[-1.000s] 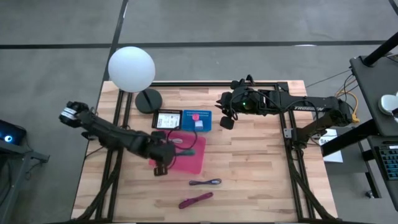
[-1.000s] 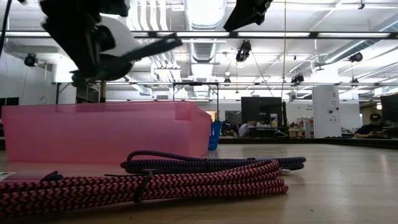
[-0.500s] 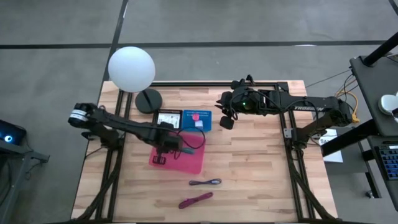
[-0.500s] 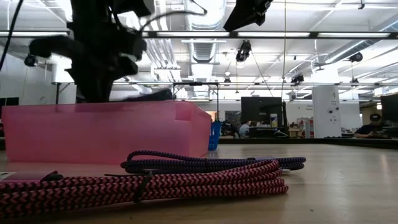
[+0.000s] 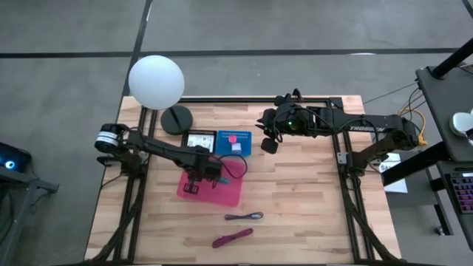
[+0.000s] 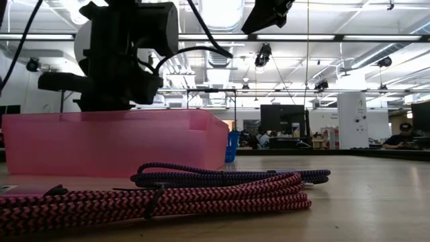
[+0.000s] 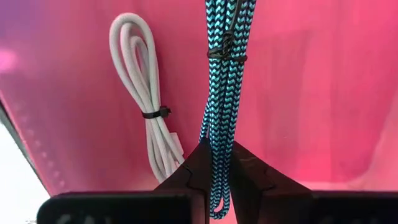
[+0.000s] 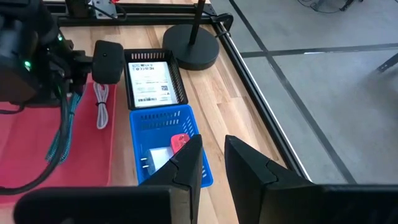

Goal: Pick and place items into bin
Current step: Put the black blue charger cable into the pink bin

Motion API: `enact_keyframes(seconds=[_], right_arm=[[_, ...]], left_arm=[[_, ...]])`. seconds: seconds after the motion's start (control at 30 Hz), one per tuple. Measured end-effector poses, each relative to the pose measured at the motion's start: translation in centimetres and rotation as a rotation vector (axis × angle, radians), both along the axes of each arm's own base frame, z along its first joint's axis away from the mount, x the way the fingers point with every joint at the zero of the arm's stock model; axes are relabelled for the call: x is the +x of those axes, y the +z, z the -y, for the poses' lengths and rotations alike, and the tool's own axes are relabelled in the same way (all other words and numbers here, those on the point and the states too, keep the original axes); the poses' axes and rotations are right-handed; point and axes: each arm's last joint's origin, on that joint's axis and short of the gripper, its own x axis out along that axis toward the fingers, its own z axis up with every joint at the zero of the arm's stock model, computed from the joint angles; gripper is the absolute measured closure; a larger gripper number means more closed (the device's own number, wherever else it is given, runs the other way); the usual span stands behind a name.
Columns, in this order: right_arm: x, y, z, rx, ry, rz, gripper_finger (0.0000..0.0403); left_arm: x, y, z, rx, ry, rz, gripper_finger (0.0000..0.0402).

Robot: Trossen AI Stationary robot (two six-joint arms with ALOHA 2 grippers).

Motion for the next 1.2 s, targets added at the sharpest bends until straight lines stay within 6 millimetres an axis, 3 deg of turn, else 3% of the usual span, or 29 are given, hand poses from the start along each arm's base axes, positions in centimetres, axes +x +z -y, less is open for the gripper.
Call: enact_keyframes(seconds=[0.33, 0.93, 1.03, 1.2], right_arm=[[0.0, 0.0, -0.01, -0.001, 0.001, -0.001, 0.0346], [0.0, 0.0, 0.0, -0.008, 0.007, -0.005, 0.0346], [0.0, 0.0, 0.0, -0.008, 0.007, -0.005, 0.0346], [0.0, 0.0, 0.0, -0.009, 0.007, -0.005, 0.0346]], left_arm=[[0.06, 0.2, -0.46, 0.01, 0.022, 0.021, 0.036], [0.14, 0.24, -0.69, 0.034, 0.019, 0.031, 0.0354], [0.14, 0.24, -0.69, 0.03, 0.02, 0.031, 0.0337], [0.13, 0.28, -0.69, 0.03, 0.02, 0.032, 0.0275]])
